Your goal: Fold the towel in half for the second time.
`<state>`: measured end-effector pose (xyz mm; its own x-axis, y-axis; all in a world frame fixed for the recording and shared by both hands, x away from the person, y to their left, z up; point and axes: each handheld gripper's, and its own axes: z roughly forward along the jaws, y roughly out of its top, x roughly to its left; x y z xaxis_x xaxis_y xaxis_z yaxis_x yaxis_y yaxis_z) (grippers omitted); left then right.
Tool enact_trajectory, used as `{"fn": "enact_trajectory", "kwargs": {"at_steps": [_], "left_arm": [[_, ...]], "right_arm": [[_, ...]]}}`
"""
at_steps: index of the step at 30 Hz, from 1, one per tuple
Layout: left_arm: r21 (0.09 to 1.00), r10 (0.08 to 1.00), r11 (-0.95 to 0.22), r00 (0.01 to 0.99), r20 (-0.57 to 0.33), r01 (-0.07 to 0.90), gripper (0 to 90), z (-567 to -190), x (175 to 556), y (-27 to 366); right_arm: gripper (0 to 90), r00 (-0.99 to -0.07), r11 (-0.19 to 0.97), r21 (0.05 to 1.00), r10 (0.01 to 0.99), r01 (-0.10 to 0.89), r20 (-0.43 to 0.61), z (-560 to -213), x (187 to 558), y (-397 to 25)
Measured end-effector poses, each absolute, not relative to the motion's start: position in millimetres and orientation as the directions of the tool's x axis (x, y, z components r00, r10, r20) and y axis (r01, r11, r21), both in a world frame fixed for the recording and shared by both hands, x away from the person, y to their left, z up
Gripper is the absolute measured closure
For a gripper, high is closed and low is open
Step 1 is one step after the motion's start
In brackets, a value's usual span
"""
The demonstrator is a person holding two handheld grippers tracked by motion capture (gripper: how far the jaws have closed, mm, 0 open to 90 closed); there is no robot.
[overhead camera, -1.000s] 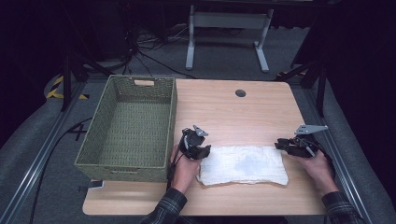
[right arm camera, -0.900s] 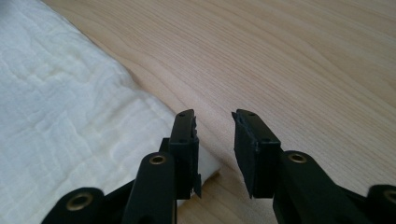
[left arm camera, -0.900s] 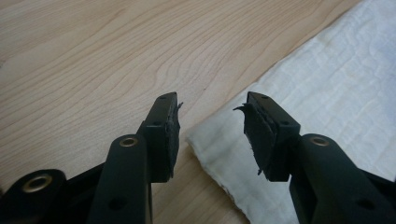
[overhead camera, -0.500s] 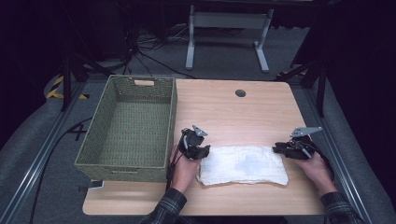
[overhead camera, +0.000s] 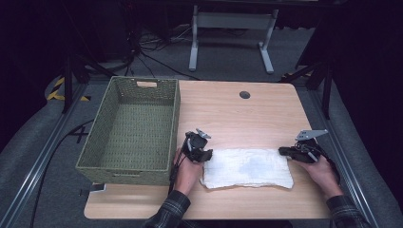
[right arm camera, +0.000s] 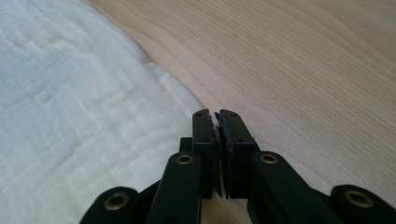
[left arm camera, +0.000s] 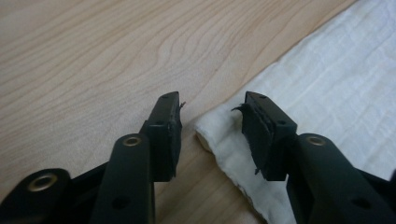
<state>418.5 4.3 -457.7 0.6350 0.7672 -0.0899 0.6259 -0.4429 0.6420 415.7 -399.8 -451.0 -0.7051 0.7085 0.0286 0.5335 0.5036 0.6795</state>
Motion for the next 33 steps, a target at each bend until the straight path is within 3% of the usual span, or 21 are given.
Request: {"fn": "enact_trajectory", "kwargs": {"at_steps": [4,5,6,8,33], "left_arm": [[0.641,0.753,-0.452,0.651,-0.1,0.621,75.8,-458,419,5],[0.642,0.742,-0.457,0.662,-0.107,0.616,75.8,-458,419,5],[0.639,0.735,-0.457,0.667,-0.12,0.619,82.3,-458,419,4],[0.634,0.733,-0.459,0.668,-0.125,0.622,84.8,-457,418,3],[0.739,0.72,-0.407,0.687,-0.103,0.537,86.1,-429,422,0]], "right_arm": [[86.3,-0.701,0.506,0.679,0.713,0.532,0.017,-451,416,-400],[86.4,-0.699,0.507,0.679,0.715,0.531,0.014,-451,416,-401],[86.4,-0.698,0.504,0.681,0.716,0.531,0.015,-451,416,-401],[86.6,-0.695,0.51,0.68,0.719,0.528,0.001,-450,416,-401],[86.5,-0.641,0.416,0.774,0.768,0.477,-0.017,-426,422,-423]]}}
